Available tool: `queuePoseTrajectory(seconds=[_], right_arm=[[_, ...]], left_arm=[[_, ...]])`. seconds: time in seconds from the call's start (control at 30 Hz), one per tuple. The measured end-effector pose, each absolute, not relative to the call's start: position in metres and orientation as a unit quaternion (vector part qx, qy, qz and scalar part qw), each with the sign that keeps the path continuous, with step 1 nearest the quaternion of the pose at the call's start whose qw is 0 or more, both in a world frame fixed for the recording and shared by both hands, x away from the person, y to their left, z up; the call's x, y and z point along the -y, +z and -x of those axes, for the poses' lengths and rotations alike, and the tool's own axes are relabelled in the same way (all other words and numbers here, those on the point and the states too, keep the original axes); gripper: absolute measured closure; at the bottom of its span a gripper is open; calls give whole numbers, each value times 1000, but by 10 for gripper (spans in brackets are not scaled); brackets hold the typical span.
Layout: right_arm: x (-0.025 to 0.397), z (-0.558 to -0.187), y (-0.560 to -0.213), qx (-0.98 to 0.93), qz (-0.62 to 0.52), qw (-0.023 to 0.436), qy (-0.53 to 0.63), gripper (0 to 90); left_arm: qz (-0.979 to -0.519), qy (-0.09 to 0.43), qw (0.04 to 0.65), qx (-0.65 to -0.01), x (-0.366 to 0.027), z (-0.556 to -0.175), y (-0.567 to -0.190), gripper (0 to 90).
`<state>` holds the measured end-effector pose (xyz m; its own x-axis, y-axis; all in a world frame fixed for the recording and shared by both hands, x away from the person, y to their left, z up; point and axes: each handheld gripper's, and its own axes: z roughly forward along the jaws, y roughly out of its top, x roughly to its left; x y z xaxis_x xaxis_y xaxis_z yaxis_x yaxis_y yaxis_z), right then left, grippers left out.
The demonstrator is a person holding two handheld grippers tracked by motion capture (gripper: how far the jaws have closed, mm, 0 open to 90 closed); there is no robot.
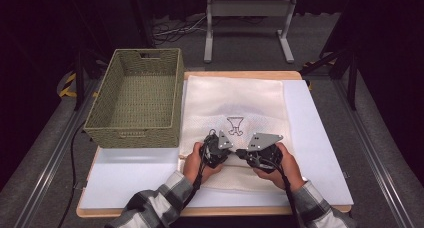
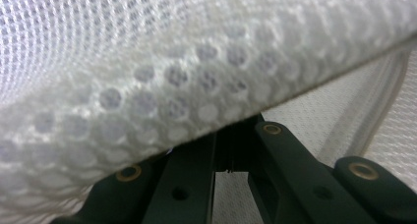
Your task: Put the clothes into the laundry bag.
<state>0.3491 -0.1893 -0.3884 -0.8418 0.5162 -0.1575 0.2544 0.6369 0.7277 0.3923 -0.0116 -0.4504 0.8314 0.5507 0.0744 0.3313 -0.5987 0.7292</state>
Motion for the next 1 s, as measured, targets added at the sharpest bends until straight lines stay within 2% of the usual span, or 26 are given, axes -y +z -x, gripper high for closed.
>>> queuePoseTrajectory(seconds=[0.2, 0.3, 0.43, 0.63, 0.7, 0.83, 1.0], right_arm=[[187, -350, -392, -891, -212, 177, 360, 884], [187, -349, -391, -891, -213, 177, 361, 886], [187, -350, -392, -892, -211, 176, 359, 886], [191, -350, -387, -884, -215, 184, 373, 886], [195, -349, -383, -878, -219, 187, 382, 886], [198, -349, -380, -875, -221, 188, 387, 886], [201, -348, -378, -879, -219, 182, 382, 886]], left_arm=[[-877, 164, 372, -255, 14, -396, -451, 900], [-871, 150, 384, -267, 10, -398, -451, 900], [-865, 160, 388, -276, 9, -397, -450, 900], [-874, 135, 394, -249, 8, -392, -449, 900], [-881, 139, 388, -232, 10, -385, -448, 861], [-892, 106, 395, -193, 15, -380, -445, 719], [-888, 120, 386, -218, 18, -384, -451, 746]])
